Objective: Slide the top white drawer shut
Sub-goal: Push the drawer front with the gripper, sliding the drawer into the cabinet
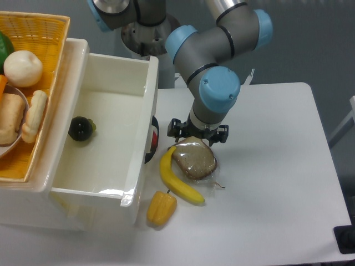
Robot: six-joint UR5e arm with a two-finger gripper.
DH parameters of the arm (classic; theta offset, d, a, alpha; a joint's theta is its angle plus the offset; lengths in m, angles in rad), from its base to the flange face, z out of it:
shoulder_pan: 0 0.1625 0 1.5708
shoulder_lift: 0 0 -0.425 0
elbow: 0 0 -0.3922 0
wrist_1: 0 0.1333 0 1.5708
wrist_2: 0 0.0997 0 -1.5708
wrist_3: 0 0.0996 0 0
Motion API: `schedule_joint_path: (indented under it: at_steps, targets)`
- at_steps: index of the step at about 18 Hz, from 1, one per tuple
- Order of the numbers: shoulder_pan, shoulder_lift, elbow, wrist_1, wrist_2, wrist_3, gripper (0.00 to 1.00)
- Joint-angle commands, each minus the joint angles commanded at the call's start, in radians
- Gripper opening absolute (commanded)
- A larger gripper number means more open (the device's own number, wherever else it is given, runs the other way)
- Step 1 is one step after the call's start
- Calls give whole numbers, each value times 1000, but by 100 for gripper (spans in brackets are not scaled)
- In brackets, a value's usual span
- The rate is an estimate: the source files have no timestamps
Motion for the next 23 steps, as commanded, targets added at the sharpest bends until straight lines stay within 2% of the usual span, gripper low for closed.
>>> schedule_joint_path:
  at_steps: [13, 23]
  targets:
    - [-49, 0, 5, 0, -9, 2, 100]
    - [-133, 9, 6, 6, -11, 2, 100]
